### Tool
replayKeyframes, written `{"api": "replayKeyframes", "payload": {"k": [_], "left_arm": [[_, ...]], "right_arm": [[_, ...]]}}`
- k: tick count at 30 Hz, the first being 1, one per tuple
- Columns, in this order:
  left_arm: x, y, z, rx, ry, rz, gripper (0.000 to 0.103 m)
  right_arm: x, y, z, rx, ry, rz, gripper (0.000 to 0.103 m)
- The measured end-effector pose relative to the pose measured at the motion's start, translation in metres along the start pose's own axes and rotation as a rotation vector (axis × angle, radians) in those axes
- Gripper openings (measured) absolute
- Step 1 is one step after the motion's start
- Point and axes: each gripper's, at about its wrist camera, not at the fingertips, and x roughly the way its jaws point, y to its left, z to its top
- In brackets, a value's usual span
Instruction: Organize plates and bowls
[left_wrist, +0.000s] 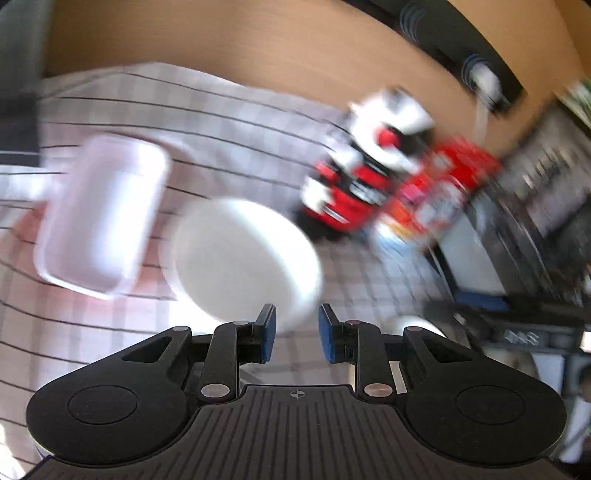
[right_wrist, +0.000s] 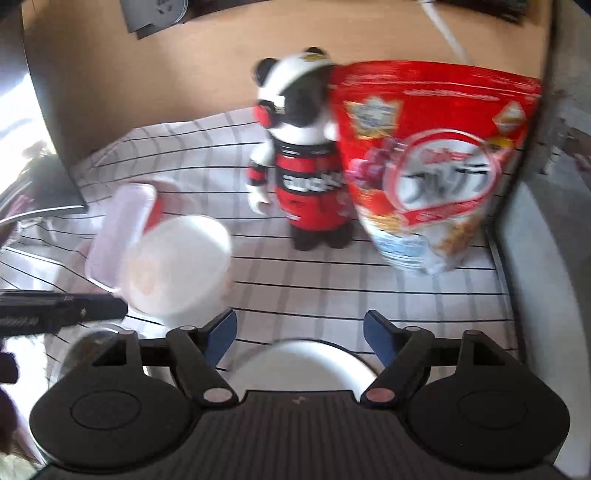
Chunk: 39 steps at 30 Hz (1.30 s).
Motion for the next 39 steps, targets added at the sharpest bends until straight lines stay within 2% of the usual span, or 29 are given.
{"api": "replayKeyframes", "payload": {"k": [3, 6, 12, 15, 20, 23, 25, 26, 28, 30, 34, 39], "left_arm": [[0.003, 0.030, 0.017, -0.070, -0.016, 0.037, 0.027], [0.017, 0.047, 0.033, -0.075, 0.000, 0.064, 0.027], [0.045, 0.065, 0.054, -0.094, 0.066, 0.184, 0.027], [0.055, 0.070, 0.052, -0.093, 0.092, 0.201, 0.028], [0.082, 0.079, 0.045, -0.128, 0.151, 0.189, 0.028], [0.096, 0.080, 0.044, -0.133, 0.183, 0.167, 0.028], [0.095, 0.075, 0.043, -0.135, 0.186, 0.128, 0.028], [0.091, 0.071, 0.043, -0.127, 0.172, 0.131, 0.027], [0.079, 0.059, 0.045, -0.107, 0.142, 0.136, 0.026], [0.065, 0.048, 0.049, -0.112, 0.123, 0.117, 0.026], [0.036, 0.007, 0.051, -0.027, 0.088, 0.058, 0.026], [0.028, -0.051, 0.043, 0.057, 0.129, -0.027, 0.026]], "right_arm": [[0.019, 0.013, 0.020, 0.045, 0.100, 0.009, 0.078], [0.037, 0.020, 0.032, 0.084, 0.158, 0.032, 0.078], [0.055, 0.045, 0.046, 0.015, 0.127, -0.013, 0.084], [0.076, 0.053, 0.055, 0.005, 0.140, 0.046, 0.084], [0.135, 0.057, 0.054, 0.067, 0.224, 0.017, 0.081], [0.164, 0.058, 0.048, 0.094, 0.294, 0.038, 0.059], [0.169, 0.058, 0.043, 0.115, 0.344, 0.111, 0.042], [0.166, 0.059, 0.042, 0.114, 0.347, 0.140, 0.042], [0.151, 0.062, 0.043, 0.084, 0.314, 0.137, 0.041], [0.129, 0.060, 0.045, 0.059, 0.259, 0.143, 0.041], [0.068, 0.047, 0.047, 0.005, 0.122, 0.129, 0.041], [-0.004, 0.014, 0.032, -0.018, 0.004, 0.056, 0.042]]}}
